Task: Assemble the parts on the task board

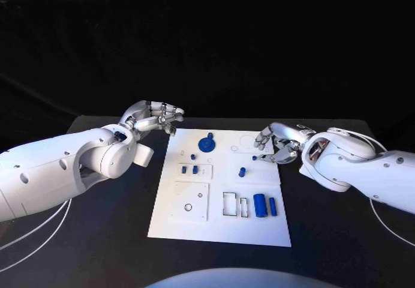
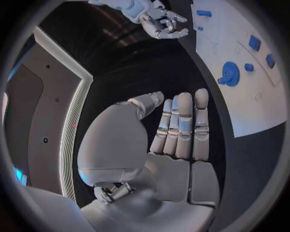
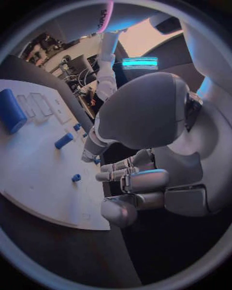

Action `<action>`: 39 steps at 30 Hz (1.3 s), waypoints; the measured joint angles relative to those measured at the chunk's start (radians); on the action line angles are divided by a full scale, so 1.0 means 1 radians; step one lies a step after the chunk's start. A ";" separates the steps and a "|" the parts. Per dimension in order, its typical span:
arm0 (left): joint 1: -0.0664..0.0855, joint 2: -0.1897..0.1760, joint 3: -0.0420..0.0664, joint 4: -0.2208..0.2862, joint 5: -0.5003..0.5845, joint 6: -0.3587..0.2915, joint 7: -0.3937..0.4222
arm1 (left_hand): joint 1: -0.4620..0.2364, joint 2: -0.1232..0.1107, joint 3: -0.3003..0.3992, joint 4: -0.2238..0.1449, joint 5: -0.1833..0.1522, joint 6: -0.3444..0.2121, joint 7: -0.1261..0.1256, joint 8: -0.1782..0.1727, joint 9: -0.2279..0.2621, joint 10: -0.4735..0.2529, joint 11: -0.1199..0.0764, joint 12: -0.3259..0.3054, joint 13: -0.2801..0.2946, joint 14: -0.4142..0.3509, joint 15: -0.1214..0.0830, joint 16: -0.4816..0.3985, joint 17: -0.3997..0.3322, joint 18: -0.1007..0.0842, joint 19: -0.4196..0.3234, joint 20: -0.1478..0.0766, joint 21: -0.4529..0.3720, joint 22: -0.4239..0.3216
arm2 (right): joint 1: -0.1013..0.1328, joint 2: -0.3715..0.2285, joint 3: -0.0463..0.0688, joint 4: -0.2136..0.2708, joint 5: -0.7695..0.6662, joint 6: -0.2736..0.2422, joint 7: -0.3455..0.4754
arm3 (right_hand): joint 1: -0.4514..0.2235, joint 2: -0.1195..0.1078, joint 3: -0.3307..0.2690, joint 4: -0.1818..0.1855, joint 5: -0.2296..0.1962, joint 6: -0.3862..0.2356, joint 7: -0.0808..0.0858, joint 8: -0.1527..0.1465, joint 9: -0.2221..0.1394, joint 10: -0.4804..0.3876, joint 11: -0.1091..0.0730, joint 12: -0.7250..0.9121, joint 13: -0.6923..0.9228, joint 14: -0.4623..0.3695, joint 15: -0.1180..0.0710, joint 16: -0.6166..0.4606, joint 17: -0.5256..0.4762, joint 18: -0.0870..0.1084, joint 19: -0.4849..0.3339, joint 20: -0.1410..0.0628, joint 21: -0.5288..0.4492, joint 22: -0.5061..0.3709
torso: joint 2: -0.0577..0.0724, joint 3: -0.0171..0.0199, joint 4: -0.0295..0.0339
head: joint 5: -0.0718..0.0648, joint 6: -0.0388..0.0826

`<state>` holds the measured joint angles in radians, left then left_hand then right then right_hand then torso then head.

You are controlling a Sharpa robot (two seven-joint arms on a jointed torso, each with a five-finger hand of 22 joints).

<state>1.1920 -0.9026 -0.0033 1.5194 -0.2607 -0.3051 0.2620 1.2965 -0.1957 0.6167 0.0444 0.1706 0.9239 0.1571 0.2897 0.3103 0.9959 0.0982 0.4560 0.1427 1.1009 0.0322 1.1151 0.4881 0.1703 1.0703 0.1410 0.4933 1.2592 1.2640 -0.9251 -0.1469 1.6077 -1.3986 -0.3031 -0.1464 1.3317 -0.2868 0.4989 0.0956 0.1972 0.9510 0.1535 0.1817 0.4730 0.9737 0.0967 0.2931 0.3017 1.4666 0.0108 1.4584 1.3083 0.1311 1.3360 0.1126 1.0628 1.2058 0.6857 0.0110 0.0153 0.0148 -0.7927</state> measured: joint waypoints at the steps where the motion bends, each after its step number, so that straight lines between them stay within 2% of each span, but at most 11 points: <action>1: 0.000 -0.002 -0.001 0.003 0.013 0.001 0.004 | 0.000 0.000 -0.002 0.002 0.000 0.000 0.000 0.000 0.000 0.000 0.000 0.003 0.001 0.000 0.000 0.000 -0.001 0.000 0.000 0.000 0.000 -0.001 | 0.000 0.004 0.000 0.000 -0.027 0.011 -0.006 | 0.000 0.000 -0.005 0.000 0.000 0.002 -0.002 0.000 -0.001 0.001 0.000 -0.002 -0.003 0.000 0.000 0.000 0.000 0.000 0.000 0.000 0.000 0.001 | 0.000 -0.0003 0.0001 | -0.004 0.001; 3: 0.000 -0.007 -0.003 0.009 0.039 0.005 0.012 | 0.000 0.000 -0.003 0.003 0.000 -0.004 0.004 0.000 0.000 0.000 0.000 0.005 0.001 0.000 0.000 0.000 -0.002 0.000 0.000 0.000 -0.004 -0.002 | 0.000 0.013 0.000 -0.001 -0.083 0.032 -0.020 | -0.003 0.003 -0.008 -0.003 0.000 0.012 -0.009 0.000 -0.005 0.028 -0.006 -0.004 -0.010 0.000 0.000 0.008 0.000 -0.004 0.010 -0.003 0.022 0.016 | 0.001 -0.0002 0.0003 | -0.009 0.004; 4: 0.000 -0.009 -0.004 0.012 0.048 0.007 0.015 | 0.000 0.000 -0.003 0.003 0.000 -0.004 0.004 0.000 0.000 0.000 0.000 0.005 0.001 0.002 -0.002 0.000 -0.002 0.000 0.000 0.000 -0.004 -0.002 | 0.000 0.017 0.000 -0.002 -0.105 0.040 -0.025 | -0.003 0.003 -0.008 -0.003 0.000 0.014 -0.010 0.000 -0.007 0.035 -0.008 -0.004 -0.013 0.000 0.000 0.010 0.000 -0.016 0.018 -0.004 0.033 0.024 | 0.002 -0.0002 0.0004 | -0.011 0.006; 10: 0.000 -0.015 -0.006 0.021 0.097 0.019 0.028 | 0.000 0.000 -0.003 0.003 0.000 -0.004 0.004 0.008 0.004 0.005 -0.005 0.005 0.001 0.003 -0.003 0.000 -0.006 0.000 0.005 -0.005 -0.008 -0.005 | -0.003 0.044 0.000 -0.017 -0.215 0.069 -0.056 | -0.003 0.003 -0.008 -0.003 0.006 0.021 -0.003 0.000 -0.011 0.040 -0.007 -0.019 -0.026 0.000 0.000 0.010 0.000 -0.016 0.018 -0.004 0.039 0.033 | 0.003 0.0017 -0.0002 | -0.013 0.007; 16: 0.000 -0.017 -0.007 0.027 0.127 0.030 0.036 | 0.000 0.000 -0.003 0.002 0.004 -0.004 0.004 0.008 0.004 0.005 -0.005 0.005 0.001 0.003 -0.003 0.000 -0.006 0.000 0.005 -0.005 -0.008 -0.006 | -0.005 0.066 0.000 -0.032 -0.286 0.072 -0.084 | -0.003 0.003 -0.007 -0.004 0.006 0.032 0.000 0.000 -0.017 0.040 -0.007 -0.035 -0.039 0.000 0.000 0.010 0.000 -0.016 0.020 -0.002 0.043 0.038 | 0.004 0.0035 0.0003 | -0.016 0.003; 22: 0.000 -0.021 -0.007 0.029 0.144 0.037 0.040 | 0.000 0.000 -0.006 0.000 0.004 -0.004 0.004 0.008 0.005 0.005 -0.005 0.005 0.001 0.003 -0.003 -0.004 -0.007 0.000 0.005 -0.005 -0.008 -0.006 | -0.011 0.085 0.000 -0.038 -0.321 0.073 -0.099 | 0.007 0.012 0.012 -0.015 0.006 0.048 -0.001 0.000 -0.022 0.048 0.001 -0.047 -0.052 0.000 0.000 0.010 0.000 -0.016 0.023 0.001 0.054 0.047 | 0.004 0.0035 0.0008 | -0.016 -0.002; 29: 0.000 -0.025 -0.007 0.033 0.153 0.040 0.041 | 0.000 0.000 -0.006 0.000 0.004 -0.004 0.004 0.012 0.005 0.005 -0.005 0.005 0.001 0.003 -0.003 -0.004 -0.007 0.000 0.005 -0.005 -0.007 -0.006 | -0.024 0.097 -0.001 -0.049 -0.332 0.079 -0.102 | 0.007 0.020 0.051 -0.021 -0.009 0.066 -0.009 0.004 -0.028 0.076 -0.005 -0.062 -0.070 0.000 0.000 0.014 0.000 -0.016 0.030 0.002 0.064 0.058 | 0.004 0.0035 -0.0009 | -0.016 -0.006; 35: 0.000 -0.026 -0.007 0.036 0.156 0.042 0.041 | 0.000 0.000 -0.006 0.000 0.004 -0.004 0.004 0.012 0.004 0.005 -0.005 0.005 0.001 0.003 -0.003 -0.004 -0.008 0.000 0.005 -0.005 -0.011 -0.007 | -0.030 0.109 -0.001 -0.070 -0.334 0.086 -0.103 | 0.007 0.020 0.072 -0.024 -0.009 0.074 -0.010 0.008 -0.029 0.089 -0.004 -0.074 -0.081 0.000 0.000 0.014 0.000 -0.016 0.030 0.002 0.066 0.062 | 0.002 0.0030 -0.0004 | -0.018 -0.009; 39: 0.000 -0.027 -0.007 0.038 0.157 0.044 0.041 | 0.000 0.000 -0.006 0.000 0.004 -0.003 0.004 0.012 0.004 0.005 -0.005 0.005 0.001 0.003 -0.003 -0.004 -0.008 0.000 0.005 -0.005 -0.011 -0.007 | -0.038 0.117 -0.001 -0.081 -0.335 0.089 -0.103 | 0.007 0.020 0.083 -0.024 -0.009 0.078 -0.007 0.008 -0.029 0.095 -0.009 -0.079 -0.085 0.000 0.000 0.014 0.000 -0.016 0.030 0.002 0.070 0.064 | 0.002 0.0031 0.0003 | -0.017 -0.009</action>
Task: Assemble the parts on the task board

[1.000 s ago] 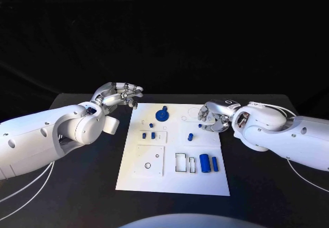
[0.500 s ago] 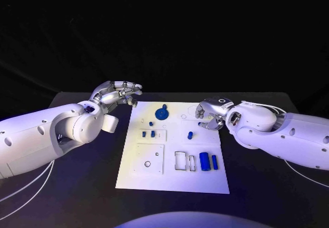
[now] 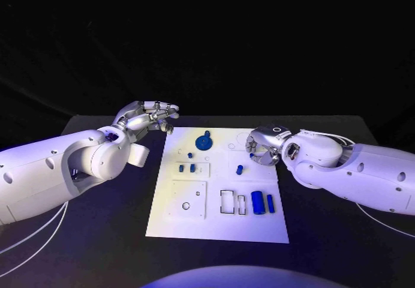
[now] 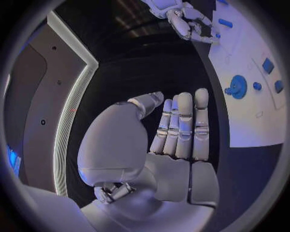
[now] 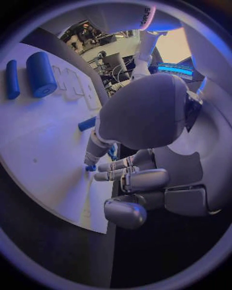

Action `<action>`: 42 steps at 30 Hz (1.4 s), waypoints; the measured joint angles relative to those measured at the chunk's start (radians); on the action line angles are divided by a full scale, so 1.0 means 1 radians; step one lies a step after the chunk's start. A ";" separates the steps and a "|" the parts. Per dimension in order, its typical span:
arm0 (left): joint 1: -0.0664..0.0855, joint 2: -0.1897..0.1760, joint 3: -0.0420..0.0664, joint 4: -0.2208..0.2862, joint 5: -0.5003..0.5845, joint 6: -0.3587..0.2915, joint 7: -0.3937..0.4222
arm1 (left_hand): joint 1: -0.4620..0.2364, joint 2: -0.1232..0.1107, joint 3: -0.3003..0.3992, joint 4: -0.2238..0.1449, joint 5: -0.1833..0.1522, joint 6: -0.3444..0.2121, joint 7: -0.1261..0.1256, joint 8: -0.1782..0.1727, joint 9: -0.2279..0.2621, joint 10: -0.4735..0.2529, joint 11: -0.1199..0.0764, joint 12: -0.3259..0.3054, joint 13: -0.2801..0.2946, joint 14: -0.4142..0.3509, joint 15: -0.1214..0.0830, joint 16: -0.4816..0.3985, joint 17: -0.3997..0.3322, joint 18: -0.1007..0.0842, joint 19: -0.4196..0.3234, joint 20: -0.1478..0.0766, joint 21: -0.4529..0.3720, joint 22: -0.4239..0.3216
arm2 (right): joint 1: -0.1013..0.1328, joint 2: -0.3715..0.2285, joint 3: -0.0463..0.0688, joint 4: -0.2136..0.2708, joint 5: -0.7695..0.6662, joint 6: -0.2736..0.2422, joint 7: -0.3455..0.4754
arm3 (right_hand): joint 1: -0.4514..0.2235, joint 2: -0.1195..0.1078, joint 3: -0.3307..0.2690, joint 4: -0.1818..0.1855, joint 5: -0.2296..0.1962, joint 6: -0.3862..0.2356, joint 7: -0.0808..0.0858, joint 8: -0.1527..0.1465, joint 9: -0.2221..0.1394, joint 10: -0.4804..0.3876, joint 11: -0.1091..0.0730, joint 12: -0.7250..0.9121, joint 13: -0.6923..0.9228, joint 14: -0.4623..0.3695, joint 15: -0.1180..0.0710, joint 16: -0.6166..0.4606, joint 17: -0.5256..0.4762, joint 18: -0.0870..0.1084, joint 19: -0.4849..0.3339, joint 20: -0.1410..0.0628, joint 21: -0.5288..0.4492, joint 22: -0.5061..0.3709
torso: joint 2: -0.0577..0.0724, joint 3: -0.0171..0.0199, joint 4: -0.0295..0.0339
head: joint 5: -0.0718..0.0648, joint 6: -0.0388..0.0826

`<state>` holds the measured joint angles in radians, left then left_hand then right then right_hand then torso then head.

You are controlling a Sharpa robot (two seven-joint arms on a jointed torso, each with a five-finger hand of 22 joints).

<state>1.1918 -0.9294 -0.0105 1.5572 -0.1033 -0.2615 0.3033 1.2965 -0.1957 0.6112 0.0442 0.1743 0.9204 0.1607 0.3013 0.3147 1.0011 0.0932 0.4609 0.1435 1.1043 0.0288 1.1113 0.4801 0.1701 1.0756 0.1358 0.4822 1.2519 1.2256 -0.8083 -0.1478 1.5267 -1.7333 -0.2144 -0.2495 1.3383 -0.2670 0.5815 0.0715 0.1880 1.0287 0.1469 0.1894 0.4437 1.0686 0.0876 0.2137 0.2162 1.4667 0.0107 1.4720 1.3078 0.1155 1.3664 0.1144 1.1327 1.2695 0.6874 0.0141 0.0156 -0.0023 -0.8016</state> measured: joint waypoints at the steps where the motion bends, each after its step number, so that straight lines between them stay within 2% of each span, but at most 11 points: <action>1: 0.000 0.000 0.000 0.000 0.000 0.000 0.000 | 0.000 0.000 0.000 0.000 0.000 0.000 0.000 0.000 0.000 0.000 0.000 0.000 0.000 0.000 0.000 0.000 0.000 0.000 0.000 0.000 0.000 0.000 | -0.002 0.001 0.000 -0.002 0.000 0.000 0.000 | 0.000 0.000 0.000 0.000 0.000 0.000 0.000 0.000 -0.001 0.004 0.003 0.000 -0.001 0.000 0.000 0.000 0.000 0.000 0.000 0.000 0.000 0.000 | 0.000 0.0002 0.0000 | 0.000 0.000; 13: 0.000 -0.001 0.000 0.001 0.001 0.002 -0.001 | 0.000 0.000 0.000 0.000 0.000 0.000 0.000 0.000 0.001 0.000 0.000 0.000 0.000 0.000 0.000 0.000 -0.001 0.000 0.000 0.000 0.000 0.000 | -0.013 0.013 0.005 -0.015 0.000 -0.006 0.001 | -0.008 0.008 0.037 -0.010 -0.006 0.022 -0.011 0.008 0.000 0.038 -0.004 -0.017 -0.014 0.000 0.000 0.006 0.000 0.000 0.004 -0.004 0.013 0.012 | 0.000 0.0005 0.0003 | 0.002 -0.002; 17: 0.000 -0.001 0.000 0.001 0.001 0.002 -0.002 | 0.000 0.000 0.000 0.000 0.000 0.000 0.000 0.000 0.001 0.000 0.000 0.000 0.000 0.000 0.000 0.000 -0.001 0.000 0.000 0.000 0.000 -0.001 | -0.017 0.017 0.007 -0.020 0.000 -0.014 0.001 | -0.007 0.017 0.051 -0.015 -0.006 0.030 -0.016 0.015 0.004 0.059 -0.009 -0.023 -0.017 -0.002 -0.002 0.006 0.000 0.000 0.007 -0.007 0.019 0.019 | 0.001 0.0005 -0.0005 | 0.003 -0.004; 19: 0.000 -0.001 0.000 0.001 0.001 0.002 -0.002 | 0.000 0.000 0.000 0.000 0.000 0.000 0.000 0.000 0.001 0.000 0.000 0.000 0.000 0.000 0.000 0.000 -0.001 0.000 0.000 0.000 0.000 -0.001 | -0.018 0.018 0.008 -0.022 0.000 -0.017 0.001 | -0.002 0.032 0.060 -0.023 -0.020 0.047 -0.018 0.025 0.009 0.076 -0.012 -0.023 -0.018 0.001 -0.009 0.006 0.000 0.000 0.013 -0.013 0.026 0.024 | 0.001 0.0005 -0.0006 | 0.003 -0.005; 21: 0.000 -0.001 0.000 0.001 0.001 0.002 -0.002 | 0.000 0.000 0.000 0.000 0.000 0.000 0.000 0.000 0.001 0.000 0.000 0.000 0.000 0.000 0.000 0.000 -0.001 0.000 0.000 0.000 0.000 -0.001 | -0.019 0.020 0.008 -0.024 -0.001 -0.021 0.000 | 0.003 0.038 0.074 -0.032 -0.035 0.054 -0.024 0.032 0.015 0.089 -0.017 -0.025 -0.019 -0.001 -0.013 0.010 0.000 0.000 0.016 -0.016 0.030 0.029 | 0.001 0.0005 -0.0006 | 0.003 -0.006; 24: 0.000 -0.001 0.000 0.001 0.001 0.002 -0.002 | 0.000 0.000 0.000 0.000 0.000 0.000 0.000 0.000 0.001 0.000 0.000 0.000 0.000 0.000 0.000 0.000 -0.002 0.000 0.000 0.000 0.000 -0.001 | -0.022 0.022 0.009 -0.023 -0.005 -0.027 -0.001 | 0.016 0.050 0.105 -0.063 -0.045 0.072 -0.025 0.050 0.030 0.109 -0.003 -0.030 -0.019 -0.002 -0.024 0.010 0.000 -0.016 0.023 -0.023 0.046 0.038 | 0.001 0.0005 -0.0004 | 0.002 -0.007; 26: 0.000 -0.001 0.000 0.001 0.001 0.002 -0.003 | 0.000 0.000 0.000 0.000 0.000 0.000 0.000 0.000 0.001 0.000 0.000 0.000 0.000 0.000 0.000 0.000 -0.002 0.000 0.000 0.000 0.000 -0.001 | -0.024 0.022 0.009 -0.021 -0.010 -0.030 -0.005 | 0.019 0.053 0.117 -0.075 -0.047 0.072 -0.025 0.050 0.034 0.112 0.000 -0.030 -0.016 -0.002 -0.024 0.010 0.000 -0.016 0.023 -0.023 0.046 0.039 | 0.001 0.0005 0.0001 | 0.002 -0.008; 31: 0.000 -0.001 0.000 0.001 0.001 0.002 -0.003 | 0.000 0.000 -0.003 -0.003 0.000 0.000 0.000 0.000 0.001 0.000 0.000 0.000 0.000 0.000 0.000 0.000 -0.003 0.000 0.000 0.000 -0.004 -0.002 | -0.029 0.018 0.007 -0.013 -0.025 -0.043 -0.016 | 0.023 0.057 0.154 -0.108 -0.097 0.076 -0.029 0.054 0.048 0.121 0.010 -0.035 -0.016 0.002 -0.027 0.014 0.000 -0.016 0.029 -0.029 0.058 0.039 | 0.000 0.0005 0.0000 | 0.001 -0.009; 35: 0.000 -0.001 0.000 0.000 0.000 0.003 -0.004 | 0.008 0.007 -0.006 -0.012 0.000 0.000 0.000 0.003 0.003 0.000 0.000 0.000 -0.001 0.000 0.000 -0.004 -0.006 0.000 0.005 -0.005 -0.007 -0.004 | -0.033 0.013 0.005 -0.002 -0.038 -0.056 -0.026 | 0.025 0.059 0.170 -0.120 -0.127 0.076 -0.029 0.054 0.053 0.121 0.011 -0.044 -0.016 0.002 -0.027 0.014 0.000 -0.016 0.029 -0.029 0.064 0.039 | -0.001 0.0010 -0.0011 | 0.002 -0.009; 42: 0.000 0.000 0.000 -0.001 -0.003 0.004 -0.007 | 0.007 0.007 -0.005 -0.014 0.000 0.000 0.000 0.005 0.003 0.000 0.000 0.000 -0.001 0.000 0.000 -0.004 -0.007 0.000 0.005 -0.005 -0.008 -0.004 | -0.036 -0.005 0.003 0.024 -0.049 -0.076 -0.038 | 0.032 0.066 0.173 -0.123 -0.132 0.076 -0.029 0.054 0.054 0.121 0.010 -0.054 -0.016 0.002 -0.027 0.014 0.000 -0.016 0.032 -0.032 0.069 0.039 | -0.002 0.0007 -0.0018 | 0.003 -0.006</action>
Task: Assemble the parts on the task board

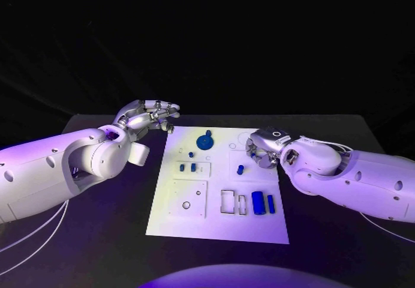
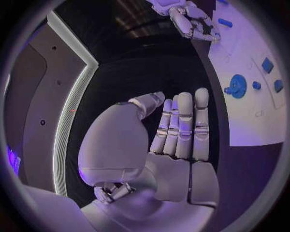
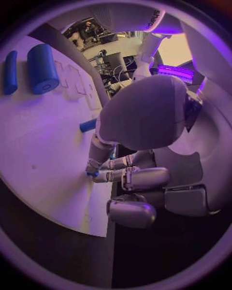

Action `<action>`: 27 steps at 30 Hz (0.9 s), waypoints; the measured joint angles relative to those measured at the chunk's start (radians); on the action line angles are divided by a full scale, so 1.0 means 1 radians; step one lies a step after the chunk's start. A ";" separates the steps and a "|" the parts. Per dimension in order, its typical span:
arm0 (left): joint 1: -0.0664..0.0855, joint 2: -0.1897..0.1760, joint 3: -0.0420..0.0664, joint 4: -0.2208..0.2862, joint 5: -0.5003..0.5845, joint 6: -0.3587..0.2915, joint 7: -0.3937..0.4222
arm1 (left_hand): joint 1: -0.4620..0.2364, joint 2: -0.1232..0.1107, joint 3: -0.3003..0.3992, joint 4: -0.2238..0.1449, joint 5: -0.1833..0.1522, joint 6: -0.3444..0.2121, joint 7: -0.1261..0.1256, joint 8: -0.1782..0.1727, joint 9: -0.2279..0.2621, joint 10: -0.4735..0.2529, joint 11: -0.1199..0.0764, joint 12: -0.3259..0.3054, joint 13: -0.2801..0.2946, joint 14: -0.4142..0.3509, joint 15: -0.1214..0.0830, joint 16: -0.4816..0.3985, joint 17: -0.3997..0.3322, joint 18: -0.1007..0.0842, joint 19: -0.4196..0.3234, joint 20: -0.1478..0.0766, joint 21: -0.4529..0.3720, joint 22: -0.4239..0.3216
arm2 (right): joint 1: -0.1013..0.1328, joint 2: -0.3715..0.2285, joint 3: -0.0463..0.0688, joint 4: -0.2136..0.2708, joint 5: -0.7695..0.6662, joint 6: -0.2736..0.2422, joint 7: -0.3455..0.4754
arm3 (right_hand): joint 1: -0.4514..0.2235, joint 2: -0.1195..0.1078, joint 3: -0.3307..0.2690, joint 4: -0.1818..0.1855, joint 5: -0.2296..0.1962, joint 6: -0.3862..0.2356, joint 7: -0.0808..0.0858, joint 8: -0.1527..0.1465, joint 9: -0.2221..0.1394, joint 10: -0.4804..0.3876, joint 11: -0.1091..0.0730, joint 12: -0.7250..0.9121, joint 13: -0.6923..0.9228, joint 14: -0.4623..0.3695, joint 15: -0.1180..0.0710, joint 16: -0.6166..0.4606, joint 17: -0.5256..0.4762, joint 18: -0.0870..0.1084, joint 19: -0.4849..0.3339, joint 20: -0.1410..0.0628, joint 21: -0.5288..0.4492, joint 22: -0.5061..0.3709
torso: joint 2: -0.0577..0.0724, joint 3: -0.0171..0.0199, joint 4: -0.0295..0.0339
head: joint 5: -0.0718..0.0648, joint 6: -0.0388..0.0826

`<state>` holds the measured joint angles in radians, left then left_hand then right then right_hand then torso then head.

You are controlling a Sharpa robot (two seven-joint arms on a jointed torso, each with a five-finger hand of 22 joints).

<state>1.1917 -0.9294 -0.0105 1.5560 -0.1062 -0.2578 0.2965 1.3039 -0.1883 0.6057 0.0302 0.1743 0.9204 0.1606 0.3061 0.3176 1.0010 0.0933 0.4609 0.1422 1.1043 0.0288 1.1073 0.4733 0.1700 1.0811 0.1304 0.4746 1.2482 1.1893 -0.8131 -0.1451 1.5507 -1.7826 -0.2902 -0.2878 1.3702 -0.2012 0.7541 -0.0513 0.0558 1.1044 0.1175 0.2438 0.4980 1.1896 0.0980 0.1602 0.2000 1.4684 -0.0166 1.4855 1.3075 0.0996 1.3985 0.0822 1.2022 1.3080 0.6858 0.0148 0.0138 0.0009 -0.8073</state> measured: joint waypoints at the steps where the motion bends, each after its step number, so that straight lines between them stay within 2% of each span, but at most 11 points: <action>1: 0.000 0.000 0.000 0.000 0.000 0.000 0.000 | 0.000 0.000 0.000 0.000 0.000 0.000 0.000 0.000 0.000 0.000 0.000 0.000 0.000 0.000 0.000 0.000 0.000 0.000 0.000 0.000 0.000 0.000 | 0.000 -0.003 0.001 0.004 -0.001 -0.002 -0.001 | 0.000 0.000 0.000 0.000 0.000 0.000 0.000 0.000 0.000 0.000 0.000 0.000 0.000 0.000 0.000 0.000 0.000 0.000 0.000 0.000 0.000 0.000 | 0.000 -0.0001 0.0000 | -0.001 0.000; 18: 0.000 0.006 0.000 -0.007 -0.006 0.003 -0.005 | 0.000 0.000 0.000 0.000 0.000 0.000 0.000 0.000 0.000 0.000 0.000 0.000 0.000 0.000 0.000 0.000 0.000 0.000 0.000 0.000 0.000 0.000 | 0.037 -0.052 0.015 0.132 -0.003 -0.051 -0.014 | 0.000 0.000 0.000 0.000 -0.004 0.000 0.000 0.004 0.001 0.003 0.003 0.002 0.000 0.000 0.000 0.000 0.000 0.000 0.000 0.000 0.008 0.000 | 0.000 -0.0008 -0.0002 | 0.001 0.005; 23: 0.000 0.009 0.000 -0.008 -0.006 0.006 -0.006 | 0.000 0.000 0.000 0.000 0.004 0.000 0.000 0.000 0.000 0.000 0.000 0.000 0.000 0.000 0.000 0.000 -0.001 0.000 0.000 0.000 0.000 0.000 | 0.039 -0.042 0.016 0.177 0.001 -0.064 -0.014 | 0.000 0.000 0.000 0.000 -0.006 0.000 0.000 0.004 0.001 0.003 0.003 0.003 0.000 -0.004 -0.003 0.000 0.000 0.000 0.000 0.000 0.008 0.000 | 0.001 -0.0008 0.0000 | 0.008 0.007; 27: 0.000 0.013 0.000 -0.009 -0.007 0.008 -0.007 | 0.000 0.000 0.000 0.000 0.004 0.000 0.000 0.000 0.000 0.000 0.000 0.000 -0.001 0.000 0.000 0.000 -0.002 0.000 0.000 0.000 0.000 0.000 | 0.036 -0.011 0.017 0.207 0.006 -0.073 -0.013 | 0.000 0.000 -0.001 0.000 -0.008 0.000 0.000 0.004 0.001 0.003 0.003 0.003 0.000 -0.004 -0.003 0.000 0.000 0.000 0.000 0.000 0.008 0.000 | 0.001 -0.0002 0.0002 | 0.020 0.007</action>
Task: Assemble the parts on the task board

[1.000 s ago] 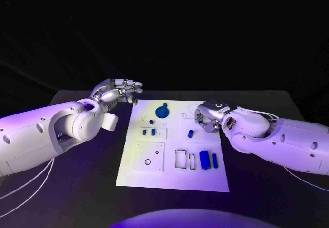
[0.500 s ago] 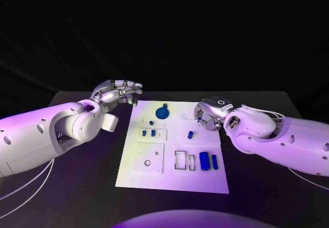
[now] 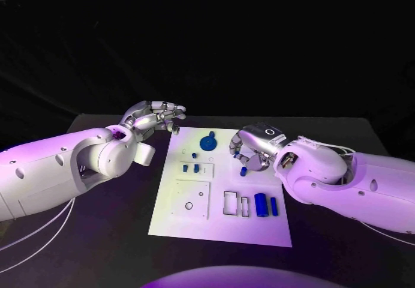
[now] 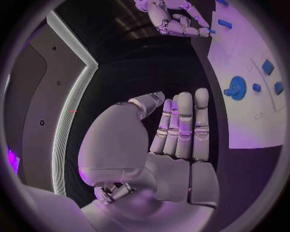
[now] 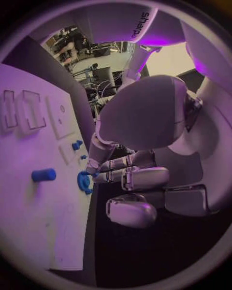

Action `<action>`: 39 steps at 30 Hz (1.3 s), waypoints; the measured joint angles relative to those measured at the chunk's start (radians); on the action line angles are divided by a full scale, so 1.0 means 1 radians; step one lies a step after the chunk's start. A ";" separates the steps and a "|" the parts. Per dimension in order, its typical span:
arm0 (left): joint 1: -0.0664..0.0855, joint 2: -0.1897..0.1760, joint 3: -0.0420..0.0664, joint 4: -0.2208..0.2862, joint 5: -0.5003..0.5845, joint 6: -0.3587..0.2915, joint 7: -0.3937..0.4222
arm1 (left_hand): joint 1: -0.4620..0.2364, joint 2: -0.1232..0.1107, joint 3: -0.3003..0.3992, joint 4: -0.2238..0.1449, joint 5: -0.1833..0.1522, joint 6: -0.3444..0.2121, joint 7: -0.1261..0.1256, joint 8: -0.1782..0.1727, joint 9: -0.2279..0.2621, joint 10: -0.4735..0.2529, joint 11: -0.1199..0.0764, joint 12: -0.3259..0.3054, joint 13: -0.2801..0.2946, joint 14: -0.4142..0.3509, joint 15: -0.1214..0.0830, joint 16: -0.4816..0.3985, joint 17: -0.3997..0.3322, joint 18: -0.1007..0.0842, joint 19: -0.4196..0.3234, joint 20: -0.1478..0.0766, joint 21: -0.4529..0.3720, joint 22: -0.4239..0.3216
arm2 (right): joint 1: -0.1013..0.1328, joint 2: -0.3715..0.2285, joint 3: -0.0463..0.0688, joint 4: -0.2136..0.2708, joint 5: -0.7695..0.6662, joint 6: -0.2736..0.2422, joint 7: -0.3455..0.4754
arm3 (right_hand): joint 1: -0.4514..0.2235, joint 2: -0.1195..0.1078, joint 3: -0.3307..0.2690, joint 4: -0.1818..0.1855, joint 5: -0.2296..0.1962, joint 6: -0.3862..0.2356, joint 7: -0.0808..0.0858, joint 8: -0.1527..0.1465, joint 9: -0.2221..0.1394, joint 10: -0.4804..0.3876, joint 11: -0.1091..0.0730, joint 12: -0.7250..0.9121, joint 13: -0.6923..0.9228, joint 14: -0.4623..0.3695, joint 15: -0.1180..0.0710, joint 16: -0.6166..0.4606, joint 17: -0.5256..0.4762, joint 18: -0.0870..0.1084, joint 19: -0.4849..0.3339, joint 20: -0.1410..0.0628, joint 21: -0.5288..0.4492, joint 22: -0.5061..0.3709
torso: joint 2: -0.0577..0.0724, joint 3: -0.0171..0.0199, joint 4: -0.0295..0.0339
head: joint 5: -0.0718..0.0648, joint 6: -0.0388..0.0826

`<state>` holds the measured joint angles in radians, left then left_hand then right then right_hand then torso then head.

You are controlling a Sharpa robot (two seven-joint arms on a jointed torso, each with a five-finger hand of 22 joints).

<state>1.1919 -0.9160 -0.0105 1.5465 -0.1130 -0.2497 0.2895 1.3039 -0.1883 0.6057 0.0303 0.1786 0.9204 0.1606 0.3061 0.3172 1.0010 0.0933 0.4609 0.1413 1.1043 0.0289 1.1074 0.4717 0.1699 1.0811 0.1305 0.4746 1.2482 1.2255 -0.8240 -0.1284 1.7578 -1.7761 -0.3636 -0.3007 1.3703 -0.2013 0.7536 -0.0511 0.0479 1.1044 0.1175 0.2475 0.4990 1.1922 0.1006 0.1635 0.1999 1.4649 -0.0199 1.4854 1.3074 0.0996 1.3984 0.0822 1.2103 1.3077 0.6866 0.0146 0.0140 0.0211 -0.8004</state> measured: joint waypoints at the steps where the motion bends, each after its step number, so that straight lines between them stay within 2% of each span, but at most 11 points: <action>1: 0.000 0.001 0.000 0.000 0.000 0.001 0.000 | 0.000 0.000 0.000 0.000 0.000 0.000 0.000 0.000 0.000 0.000 0.000 0.000 0.000 0.000 0.000 0.000 0.000 0.000 0.000 0.000 0.000 0.000 | -0.002 0.009 0.000 0.005 0.002 -0.002 0.001 | 0.000 0.000 0.000 0.000 0.000 0.000 0.000 0.000 0.001 0.000 0.000 0.000 0.000 0.000 0.000 0.000 0.000 0.000 0.000 0.000 0.000 0.000 | 0.000 0.0000 0.0004 | 0.003 -0.002; 6: 0.000 0.008 0.000 -0.004 0.000 0.004 -0.001 | 0.000 0.000 0.000 0.000 0.000 0.000 0.000 0.000 0.001 0.000 0.000 0.000 0.000 0.000 0.000 0.000 0.000 0.000 0.000 0.000 0.000 0.000 | -0.017 0.065 0.000 0.016 0.012 -0.007 0.005 | 0.000 0.000 0.001 -0.002 0.005 0.000 0.000 0.000 0.001 0.000 0.000 0.000 0.000 0.000 0.000 0.000 0.000 0.000 0.000 0.000 0.000 0.000 | 0.000 0.0000 0.0010 | 0.019 -0.007; 10: 0.000 0.014 0.000 -0.005 -0.001 0.007 -0.001 | 0.000 0.000 0.000 0.000 0.000 0.000 0.000 0.000 0.001 0.000 0.000 0.000 0.000 0.000 0.000 0.000 0.000 0.000 0.000 0.000 0.000 0.000 | -0.040 0.109 -0.001 0.012 0.023 -0.009 0.012 | 0.000 0.000 0.003 -0.003 0.005 0.000 0.000 0.000 0.001 0.000 0.000 0.000 0.000 0.000 0.000 0.000 0.000 0.000 0.000 0.000 0.000 0.000 | -0.001 -0.0008 0.0018 | 0.032 -0.009; 15: 0.000 0.020 0.000 -0.006 -0.001 0.009 -0.002 | 0.000 0.000 0.000 0.000 0.000 0.000 0.000 0.000 0.001 0.000 0.000 0.000 0.000 0.000 0.000 0.000 0.000 0.000 0.000 0.000 0.000 0.000 | -0.080 0.153 -0.005 -0.009 0.044 -0.017 0.027 | 0.000 0.000 0.003 -0.003 0.006 0.000 0.000 0.000 0.001 0.000 0.000 -0.002 0.000 0.000 0.000 0.000 0.000 0.000 0.000 0.000 0.000 0.000 | 0.000 -0.0024 0.0023 | 0.047 -0.013; 25: 0.000 0.029 0.000 -0.006 -0.001 0.011 -0.004 | 0.000 0.000 -0.007 0.007 0.000 0.000 0.000 0.000 0.002 -0.004 0.004 0.000 -0.002 0.000 0.000 0.000 -0.003 0.000 0.000 0.000 -0.008 -0.003 | -0.130 0.198 -0.012 -0.065 0.086 -0.032 0.054 | 0.000 0.000 0.007 -0.004 0.010 0.000 0.000 0.000 0.002 -0.001 -0.001 -0.008 0.000 0.000 0.000 0.000 0.000 0.000 0.000 0.000 0.000 0.000 | 0.001 -0.0024 0.0016 | 0.082 -0.031; 31: 0.000 0.030 0.000 -0.006 0.000 0.014 -0.006 | 0.000 0.000 -0.007 0.007 0.000 0.000 0.000 0.000 0.002 -0.004 0.004 0.000 -0.001 0.000 0.000 0.000 -0.003 0.000 0.000 0.000 -0.008 -0.003 | -0.147 0.208 -0.015 -0.078 0.101 -0.033 0.064 | -0.002 0.002 0.008 -0.003 0.010 0.000 0.000 0.000 0.002 -0.001 -0.001 -0.008 0.000 0.000 0.000 0.000 0.000 0.000 0.000 0.000 0.000 0.000 | 0.001 -0.0022 0.0023 | 0.097 -0.043; 39: 0.000 0.030 0.000 -0.006 0.000 0.017 -0.008 | 0.000 0.000 -0.007 0.007 0.000 -0.004 -0.004 0.000 0.001 -0.004 0.004 0.000 -0.001 0.000 0.000 0.000 -0.005 0.000 0.000 0.000 -0.008 -0.005 | -0.153 0.207 -0.015 -0.088 0.111 -0.032 0.072 | -0.004 0.004 0.008 -0.003 0.009 0.000 0.000 0.000 0.002 -0.001 -0.001 -0.007 0.000 0.000 0.000 0.000 0.000 0.000 0.000 0.000 0.000 0.000 | 0.001 -0.0020 0.0011 | 0.105 -0.049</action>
<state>1.1921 -0.8861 -0.0106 1.5404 -0.1132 -0.2331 0.2817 1.3039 -0.1883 0.5987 0.0374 0.1784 0.9167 0.1569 0.3061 0.3187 0.9973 0.0969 0.4609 0.1399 1.1042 0.0289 1.1074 0.4671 0.1698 1.0810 0.1305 0.4667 1.2434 1.0725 -0.6170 -0.1430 1.6699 -1.6648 -0.3958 -0.2291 1.3662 -0.1972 0.7619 -0.0540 0.0574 1.1044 0.1175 0.2475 0.5005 1.1915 0.0999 0.1565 0.1999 1.4649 -0.0198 1.4854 1.3073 0.0997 1.3983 0.0823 1.2102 1.3081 0.6875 0.0126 0.0151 0.1265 -0.8491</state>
